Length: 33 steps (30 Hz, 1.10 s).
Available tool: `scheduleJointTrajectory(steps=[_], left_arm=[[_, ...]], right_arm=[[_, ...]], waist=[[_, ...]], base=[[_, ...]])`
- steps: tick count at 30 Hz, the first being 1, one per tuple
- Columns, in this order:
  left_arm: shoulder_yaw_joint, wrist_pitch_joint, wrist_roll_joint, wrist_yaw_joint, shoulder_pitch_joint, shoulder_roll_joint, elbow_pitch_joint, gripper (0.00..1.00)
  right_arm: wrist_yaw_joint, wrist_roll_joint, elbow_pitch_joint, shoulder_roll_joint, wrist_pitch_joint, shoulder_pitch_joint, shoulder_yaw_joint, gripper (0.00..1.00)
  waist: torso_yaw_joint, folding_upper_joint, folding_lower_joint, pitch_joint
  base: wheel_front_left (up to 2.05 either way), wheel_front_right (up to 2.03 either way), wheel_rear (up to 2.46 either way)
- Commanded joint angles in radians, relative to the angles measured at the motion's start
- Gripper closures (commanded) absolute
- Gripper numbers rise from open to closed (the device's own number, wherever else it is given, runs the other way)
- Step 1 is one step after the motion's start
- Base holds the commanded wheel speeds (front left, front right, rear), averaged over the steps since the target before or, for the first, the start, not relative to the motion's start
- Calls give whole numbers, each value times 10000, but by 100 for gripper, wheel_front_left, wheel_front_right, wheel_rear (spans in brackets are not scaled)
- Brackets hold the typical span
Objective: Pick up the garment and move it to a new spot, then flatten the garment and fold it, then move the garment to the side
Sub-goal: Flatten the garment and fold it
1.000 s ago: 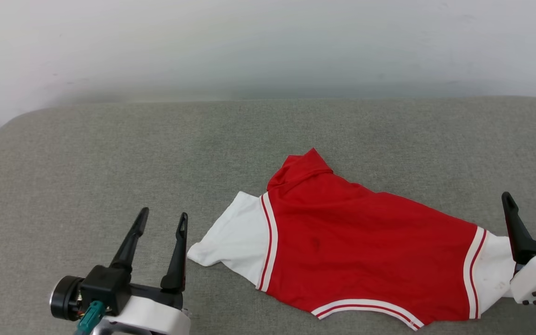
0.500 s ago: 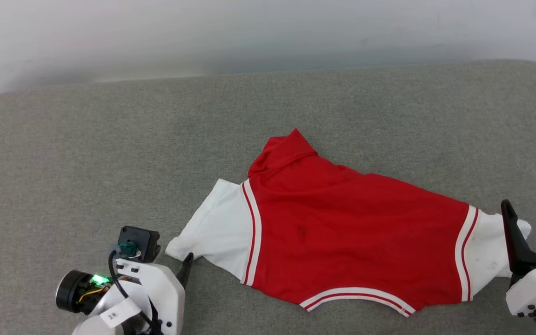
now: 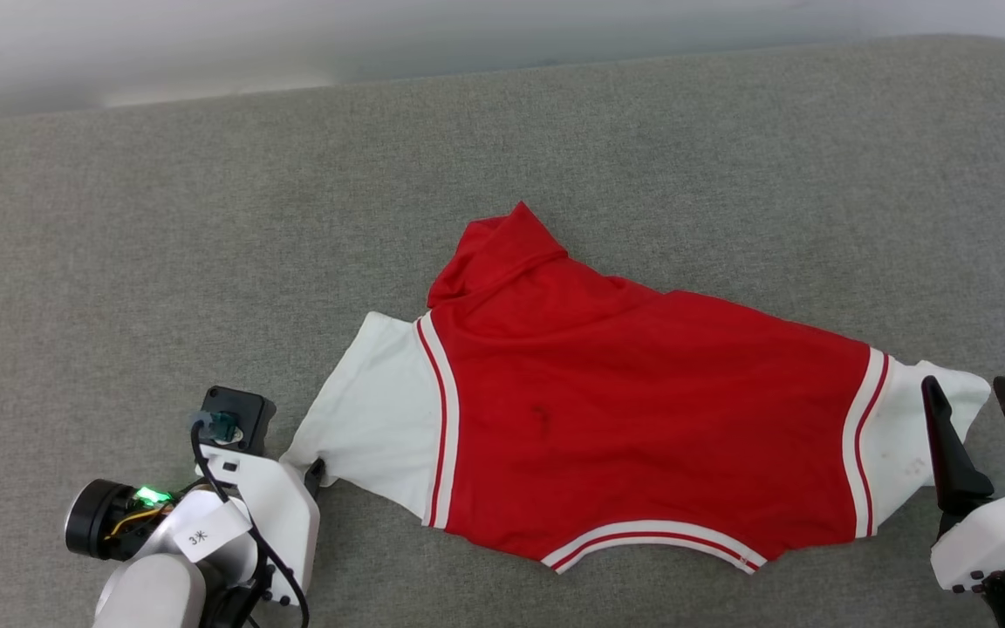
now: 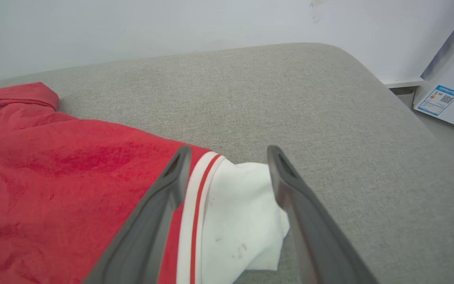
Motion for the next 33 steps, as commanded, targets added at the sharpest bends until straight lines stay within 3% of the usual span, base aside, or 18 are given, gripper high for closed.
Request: scheduleJointTrajectory(steps=[1, 3, 4, 5, 12, 18, 20, 21, 33], left_arm=[[-146, 292, -78, -85, 82, 36, 274, 0], [-251, 560, -222, -178, 153, 20, 468, 2], [-319, 707, -300, -246, 227, 29, 561, 81], [-383, 811, -357, -294, 294, 34, 623, 100], [112, 163, -666, -8, 544, 47, 205, 100], [676, -551, -805, 314, 852, 196, -924, 100], [724, -567, -843, 347, 968, 199, -1122, 100], [793, -492, -827, 398, 1191, 290, -1532, 100], [471, 112, -1117, 442, 2159, 230, -3879, 100]], right_arm=[[-3, -72, 52, 42, -70, -217, 38, 0], [-3, -106, 131, 50, -89, -219, 74, 0], [-3, -131, 178, 40, -69, -206, 78, 0], [-3, -161, 223, 13, -33, -211, 88, 0], [-3, -314, 495, -362, 753, 116, 237, 0], [-5, -23, 393, -641, 2636, 795, 234, 0], [-3, -2, 327, -660, 3003, 903, 181, 0], [-3, -1, 168, -672, 3763, 1110, 55, 0], [-3, -469, -114, -1275, 6170, 731, -149, 0]], waist=[[-71, 0, -1, 122], [-98, 0, -1, 173], [-110, 0, -1, 191], [-121, 0, -1, 206], [-88, 0, -1, -66], [258, 0, -1, -496], [332, 0, -1, -562], [468, 0, -1, -673], [1192, 0, -1, -704]], base=[[0, 0, 0], [0, 0, 0], [0, 0, 0], [0, 0, 0], [0, 0, 0], [0, 0, 0], [0, 0, 0], [0, 0, 0], [0, 0, 0]])
